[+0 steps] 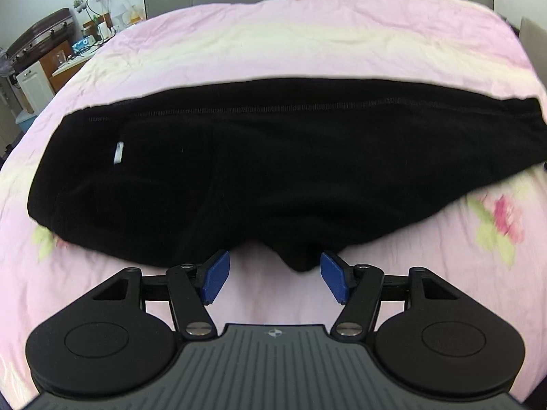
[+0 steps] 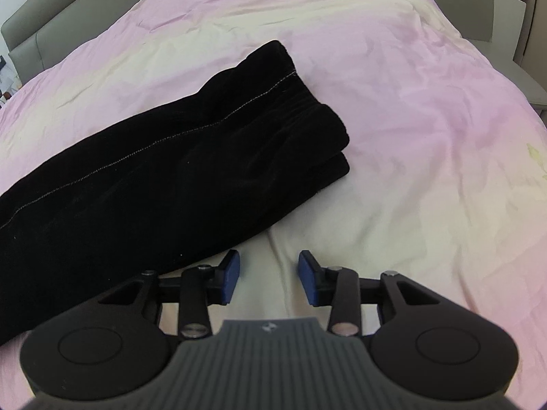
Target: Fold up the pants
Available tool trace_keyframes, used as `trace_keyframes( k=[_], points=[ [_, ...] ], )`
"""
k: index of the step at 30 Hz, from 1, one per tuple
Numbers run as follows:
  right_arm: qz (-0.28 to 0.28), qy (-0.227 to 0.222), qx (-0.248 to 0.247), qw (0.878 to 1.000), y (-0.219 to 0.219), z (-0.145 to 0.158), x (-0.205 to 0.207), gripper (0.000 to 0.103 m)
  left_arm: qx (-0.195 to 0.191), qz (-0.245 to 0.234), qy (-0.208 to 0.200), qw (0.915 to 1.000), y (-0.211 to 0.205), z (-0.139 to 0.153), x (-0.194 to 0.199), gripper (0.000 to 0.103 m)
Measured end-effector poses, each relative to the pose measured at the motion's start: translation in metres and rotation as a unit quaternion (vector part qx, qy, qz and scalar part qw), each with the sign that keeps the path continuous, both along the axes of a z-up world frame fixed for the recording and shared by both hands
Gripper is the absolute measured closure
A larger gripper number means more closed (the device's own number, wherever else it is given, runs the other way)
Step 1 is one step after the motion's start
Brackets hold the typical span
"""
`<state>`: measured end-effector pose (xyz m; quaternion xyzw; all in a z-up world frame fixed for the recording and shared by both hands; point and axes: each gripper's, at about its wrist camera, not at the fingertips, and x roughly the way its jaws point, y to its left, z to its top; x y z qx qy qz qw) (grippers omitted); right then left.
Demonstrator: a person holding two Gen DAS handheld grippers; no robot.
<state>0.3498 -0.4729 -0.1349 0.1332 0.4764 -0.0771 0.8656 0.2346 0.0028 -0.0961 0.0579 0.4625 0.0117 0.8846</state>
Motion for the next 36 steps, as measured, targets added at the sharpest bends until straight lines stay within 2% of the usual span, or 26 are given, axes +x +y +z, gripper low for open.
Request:
trace_keyframes(
  k=[3, 4, 7, 8, 13, 15, 17, 18, 19, 20, 21, 23, 28, 31, 32, 36],
  points=[
    [0.004, -0.006, -0.016, 1.0, 0.003, -0.002, 0.008, 0.064, 0.03, 0.018, 0.003, 0.9994, -0.015, -0.023, 0.01, 0.034],
    [-0.005, -0.012, -0.009, 1.0, 0.001, -0.002, 0.01, 0.063, 0.023, 0.028, -0.005, 0.9993, -0.016, -0.026, 0.013, 0.035],
    [-0.052, -0.025, 0.036, 0.998, -0.011, -0.002, 0.015, 0.059, -0.031, 0.059, -0.046, 0.9967, -0.014, -0.022, 0.027, 0.035],
    [-0.068, -0.027, 0.046, 0.996, -0.015, -0.003, 0.016, 0.059, -0.035, 0.071, -0.053, 0.9954, -0.013, -0.02, 0.032, 0.035],
    [-0.14, -0.045, 0.079, 0.986, -0.026, -0.002, 0.021, 0.059, -0.056, 0.096, -0.05, 0.9925, -0.003, -0.023, 0.056, 0.037],
    [-0.15, -0.037, 0.076, 0.985, -0.026, -0.006, 0.028, 0.059, -0.053, 0.103, -0.036, 0.9926, -0.001, -0.03, 0.067, 0.042],
    [-0.158, -0.031, 0.068, 0.985, -0.023, -0.009, 0.035, 0.059, -0.056, 0.111, -0.021, 0.992, 0.002, -0.039, 0.077, 0.056],
    [-0.161, -0.03, 0.063, 0.984, -0.021, -0.01, 0.038, 0.059, -0.062, 0.114, -0.018, 0.9914, 0.004, -0.041, 0.08, 0.06],
    [-0.163, -0.029, 0.056, 0.985, -0.017, -0.01, 0.041, 0.061, -0.069, 0.116, -0.016, 0.9907, 0.006, -0.043, 0.08, 0.068],
    [-0.157, -0.028, 0.049, 0.986, -0.013, -0.01, 0.044, 0.078, -0.071, 0.12, -0.017, 0.9901, 0.009, -0.042, 0.076, 0.078],
    [-0.148, -0.023, 0.038, 0.988, -0.008, -0.01, 0.047, 0.102, -0.071, 0.123, -0.02, 0.9897, 0.011, -0.04, 0.077, 0.083],
    [-0.14, -0.008, -0.004, 0.99, 0.003, -0.007, 0.053, 0.103, -0.085, 0.128, -0.021, 0.9879, 0.019, -0.033, 0.076, 0.09],
    [-0.129, -0.016, -0.039, 0.991, 0.007, 0.012, 0.052, 0.103, -0.095, 0.128, -0.005, 0.9873, 0.023, -0.009, 0.066, 0.092],
    [-0.108, 0.0, -0.086, 0.99, 0.013, 0.018, 0.054, 0.103, -0.095, 0.132, 0.013, 0.9866, 0.026, -0.003, 0.057, 0.092],
    [-0.11, 0.009, -0.105, 0.988, 0.013, 0.018, 0.054, 0.103, -0.093, 0.131, 0.025, 0.9867, 0.019, -0.013, 0.044, 0.092],
    [-0.111, 0.023, -0.105, 0.988, 0.002, 0.017, 0.048, 0.103, -0.091, 0.132, 0.074, 0.9843, 0.022, -0.047, 0.049, 0.092]
  ],
)
